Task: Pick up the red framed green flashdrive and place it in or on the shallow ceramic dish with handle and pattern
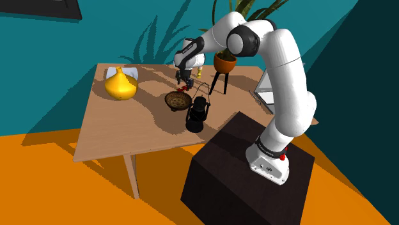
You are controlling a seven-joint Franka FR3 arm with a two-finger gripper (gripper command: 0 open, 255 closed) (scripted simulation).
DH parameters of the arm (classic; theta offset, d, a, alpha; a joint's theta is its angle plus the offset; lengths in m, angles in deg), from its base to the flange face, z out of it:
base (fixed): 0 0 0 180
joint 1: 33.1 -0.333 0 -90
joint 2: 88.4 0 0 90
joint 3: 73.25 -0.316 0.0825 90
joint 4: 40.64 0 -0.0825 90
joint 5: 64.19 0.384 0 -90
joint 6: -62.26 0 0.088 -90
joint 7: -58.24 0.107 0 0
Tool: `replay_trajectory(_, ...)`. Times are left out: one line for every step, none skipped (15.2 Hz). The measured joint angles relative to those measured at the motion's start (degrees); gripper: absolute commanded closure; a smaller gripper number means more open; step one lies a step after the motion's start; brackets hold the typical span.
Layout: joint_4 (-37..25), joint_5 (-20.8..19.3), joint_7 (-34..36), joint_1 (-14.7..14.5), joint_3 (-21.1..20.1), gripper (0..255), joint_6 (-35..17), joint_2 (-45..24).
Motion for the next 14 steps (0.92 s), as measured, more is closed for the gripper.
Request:
replay_trajectory(0.0, 0.0, 0.0, 0.0, 0.0, 0, 0.0, 0.0)
replay_trajectory(0.0, 0.0, 0.0, 0.0, 0.0, 0, 0.0, 0.0)
replay_trajectory(0.0, 0.0, 0.0, 0.0, 0.0, 255, 0.0, 0.0)
replay_trajectory(0.0, 0.0, 0.0, 0.0, 0.0, 255, 0.0, 0.0)
replay_trajectory(0.0, 0.0, 0.0, 0.0, 0.0, 255, 0.0, 0.0)
replay_trajectory(0.0, 0.0, 0.0, 0.0, 0.0, 255, 0.0, 0.0)
replay_trajectory(0.0, 0.0, 0.0, 0.0, 0.0, 255, 0.0, 0.0)
replay_trajectory(0.0, 0.0, 0.0, 0.0, 0.0, 255, 0.0, 0.0)
replay_trajectory(0.0, 0.0, 0.0, 0.0, 0.0, 255, 0.0, 0.0)
replay_trajectory(0.0, 0.0, 0.0, 0.0, 0.0, 255, 0.0, 0.0)
replay_trajectory(0.0, 0.0, 0.0, 0.0, 0.0, 255, 0.0, 0.0)
replay_trajectory(0.0, 0.0, 0.0, 0.0, 0.0, 255, 0.0, 0.0)
replay_trajectory(0.0, 0.0, 0.0, 0.0, 0.0, 0, 0.0, 0.0)
replay_trajectory(0.0, 0.0, 0.0, 0.0, 0.0, 0, 0.0, 0.0)
